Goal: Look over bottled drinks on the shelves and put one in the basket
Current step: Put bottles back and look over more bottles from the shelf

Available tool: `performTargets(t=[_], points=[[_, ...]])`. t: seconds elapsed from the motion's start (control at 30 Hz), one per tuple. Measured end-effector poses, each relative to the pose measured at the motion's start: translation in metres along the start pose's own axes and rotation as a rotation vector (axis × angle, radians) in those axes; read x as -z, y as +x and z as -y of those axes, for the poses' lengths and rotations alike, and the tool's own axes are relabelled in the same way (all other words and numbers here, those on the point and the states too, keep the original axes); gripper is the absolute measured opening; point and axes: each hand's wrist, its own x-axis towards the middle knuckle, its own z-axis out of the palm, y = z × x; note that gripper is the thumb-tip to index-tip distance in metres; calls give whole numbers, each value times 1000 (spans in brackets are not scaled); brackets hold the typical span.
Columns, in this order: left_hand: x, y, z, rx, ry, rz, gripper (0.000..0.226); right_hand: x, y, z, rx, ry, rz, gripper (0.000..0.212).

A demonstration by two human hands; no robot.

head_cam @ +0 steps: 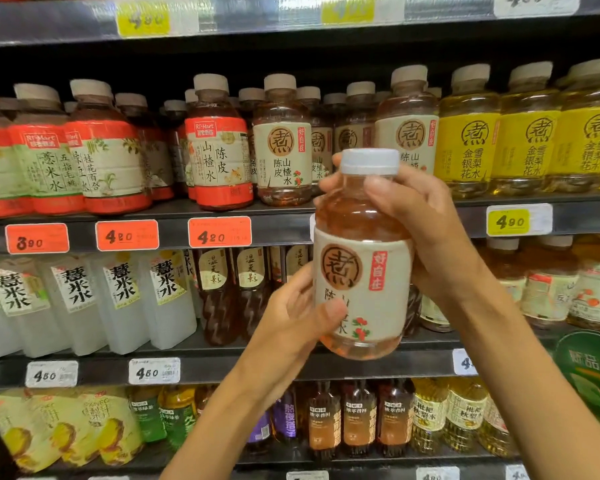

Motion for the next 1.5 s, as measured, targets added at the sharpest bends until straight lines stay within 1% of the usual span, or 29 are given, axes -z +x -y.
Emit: performTargets(t=[0.07, 0.13, 0.17, 0.23, 0.27, 0.3, 0.33, 0.4, 0.43, 0.47, 0.53, 0.57, 0.63, 0.7, 0.77, 0.8, 0.83, 0.9, 0.97, 1.03, 1.1, 1.2, 1.23, 1.33, 1.4, 1.5], points=[[-4, 0, 1, -22, 25, -23, 69, -2, 2, 1, -19, -42, -119, 30], [-10, 5, 0, -67, 175, -86, 59, -5, 6, 2, -81, -53, -215, 28], [-14, 7, 0, -76, 237, -117, 57, -7, 7, 3, -110, -79, -231, 28], [-17, 11, 1, -65, 237, -183, 59, -7, 12, 4, -153, -153, -183, 32], [-16, 12, 2, -51, 179, -196, 62, -5, 15, 5, -171, -168, -139, 36], [-14, 13, 1, -26, 75, -173, 66, -1, 17, 6, -188, -156, -92, 40], [-12, 13, 0, 0, -65, -111, 69, 1, 19, 6, -199, -118, -55, 41], [-9, 12, -4, 48, -348, 58, 68, 5, 20, 3, -211, -1, -31, 39], [-8, 12, -5, 76, -443, 129, 68, 5, 21, 1, -212, 62, -21, 37], [-9, 12, -6, 98, -496, 180, 68, 3, 21, -2, -216, 120, -13, 37], [-10, 13, -3, 120, -498, 213, 70, 0, 22, -5, -215, 171, -37, 41], [-9, 13, -1, 116, -458, 196, 73, -1, 23, -5, -202, 165, -68, 44], [-4, 13, -4, 73, -298, 92, 79, 0, 25, 1, -155, 112, -132, 44], [0, 15, -12, 9, -53, -27, 84, 2, 25, 7, -59, -4, -164, 31], [-2, 19, -19, -19, 156, -63, 94, 0, 26, 12, 32, -116, -194, 23], [-5, 23, -20, -36, 227, -60, 93, -2, 26, 13, 57, -144, -198, 22], [-8, 28, -19, -61, 299, -69, 86, -4, 28, 14, 73, -156, -193, 22], [-13, 39, -19, -122, 421, -124, 77, -7, 34, 18, 106, -164, -174, 25], [-12, 54, -21, -193, 451, -143, 77, -6, 42, 25, 160, -199, -154, 27], [-10, 67, -26, -244, 492, -174, 85, -2, 50, 31, 214, -278, -145, 30], [-9, 79, -30, -265, 625, -240, 89, 0, 58, 31, 267, -355, -158, 31], [-8, 89, -28, -322, 714, -322, 77, 4, 65, 25, 349, -436, -202, 33], [-6, 90, -27, -342, 719, -351, 79, 6, 67, 22, 361, -442, -227, 34], [-1, 96, -23, -369, 716, -422, 89, 11, 73, 13, 328, -394, -281, 36], [-2, 100, -21, -386, 734, -458, 86, 14, 78, 8, 307, -390, -285, 37], [-3, 106, -20, -405, 753, -497, 78, 17, 87, 3, 279, -447, -272, 37]])
